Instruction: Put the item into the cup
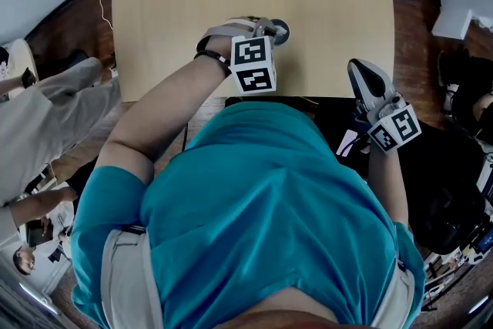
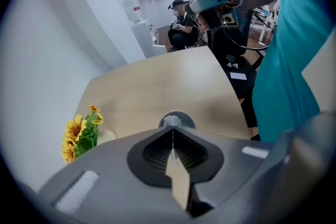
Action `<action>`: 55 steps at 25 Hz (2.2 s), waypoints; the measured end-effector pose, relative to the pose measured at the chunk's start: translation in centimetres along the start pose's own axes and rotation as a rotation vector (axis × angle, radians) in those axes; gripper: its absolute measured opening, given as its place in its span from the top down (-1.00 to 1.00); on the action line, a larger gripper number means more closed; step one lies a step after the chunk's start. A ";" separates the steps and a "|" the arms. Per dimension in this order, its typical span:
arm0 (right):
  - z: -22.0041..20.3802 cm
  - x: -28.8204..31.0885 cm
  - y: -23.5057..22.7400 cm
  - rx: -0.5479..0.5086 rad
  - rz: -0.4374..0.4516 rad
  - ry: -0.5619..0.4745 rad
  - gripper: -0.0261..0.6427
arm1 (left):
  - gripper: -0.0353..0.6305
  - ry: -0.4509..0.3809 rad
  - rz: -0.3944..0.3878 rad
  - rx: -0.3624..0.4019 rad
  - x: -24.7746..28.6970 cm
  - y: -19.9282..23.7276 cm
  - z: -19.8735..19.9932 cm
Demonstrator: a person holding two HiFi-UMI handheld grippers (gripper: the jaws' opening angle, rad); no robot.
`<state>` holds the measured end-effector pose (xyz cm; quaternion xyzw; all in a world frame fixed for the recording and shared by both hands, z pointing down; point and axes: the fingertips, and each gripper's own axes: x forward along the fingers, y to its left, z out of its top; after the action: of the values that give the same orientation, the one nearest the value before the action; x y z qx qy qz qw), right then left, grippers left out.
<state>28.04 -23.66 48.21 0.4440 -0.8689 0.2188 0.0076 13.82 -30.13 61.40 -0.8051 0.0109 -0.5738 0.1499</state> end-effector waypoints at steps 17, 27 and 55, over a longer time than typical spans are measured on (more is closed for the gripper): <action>-0.4 -0.5 -0.5 0.013 -0.012 -0.001 0.92 | 0.85 -0.015 -0.054 -0.037 4.2 -1.0 0.2; 0.7 -0.5 -0.9 0.006 0.015 -0.026 0.92 | 0.41 -0.055 0.008 -0.119 1.2 0.6 0.4; 2.6 -0.2 20.7 -0.171 0.151 -0.094 0.92 | 0.89 -1.033 0.304 -0.829 -32.8 -13.4 -13.4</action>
<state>12.66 -13.97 38.06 0.3849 -0.9147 0.1229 -0.0117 -11.87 -14.12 38.54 -0.9563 0.2699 -0.0363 -0.1064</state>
